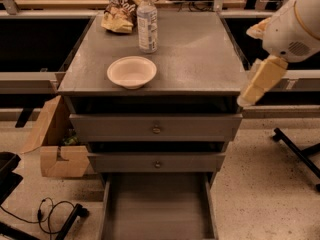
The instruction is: Place blue plastic bottle into bottom drawer
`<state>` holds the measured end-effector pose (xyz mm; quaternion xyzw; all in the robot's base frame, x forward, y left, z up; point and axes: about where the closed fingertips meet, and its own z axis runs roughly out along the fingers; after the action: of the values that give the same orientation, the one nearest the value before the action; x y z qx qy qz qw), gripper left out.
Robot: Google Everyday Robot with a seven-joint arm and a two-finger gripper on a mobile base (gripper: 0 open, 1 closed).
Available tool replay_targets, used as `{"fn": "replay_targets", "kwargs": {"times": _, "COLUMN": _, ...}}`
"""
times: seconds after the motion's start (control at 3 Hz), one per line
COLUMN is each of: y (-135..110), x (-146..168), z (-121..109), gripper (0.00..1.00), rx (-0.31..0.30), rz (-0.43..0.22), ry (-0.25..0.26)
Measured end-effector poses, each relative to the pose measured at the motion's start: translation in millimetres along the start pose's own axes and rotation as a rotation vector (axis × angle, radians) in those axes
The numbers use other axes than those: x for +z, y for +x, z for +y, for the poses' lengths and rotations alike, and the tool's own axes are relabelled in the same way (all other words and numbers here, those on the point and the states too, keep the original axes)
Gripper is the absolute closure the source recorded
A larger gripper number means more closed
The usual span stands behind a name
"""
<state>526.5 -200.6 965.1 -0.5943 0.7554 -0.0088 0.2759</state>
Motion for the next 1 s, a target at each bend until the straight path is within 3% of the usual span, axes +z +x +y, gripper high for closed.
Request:
{"fn": "replay_targets", "kwargs": {"times": 0.67, "y": -52, "x": 80, "z": -115, "gripper": 0.0, "rx": 0.196, "rz": -0.465, "ry": 0.117}}
{"fn": "replay_targets", "kwargs": {"times": 1.0, "y": -79, "x": 113, "z": -156, "gripper": 0.0, "rx": 0.304, "rz": -0.676, "ry": 0.133}}
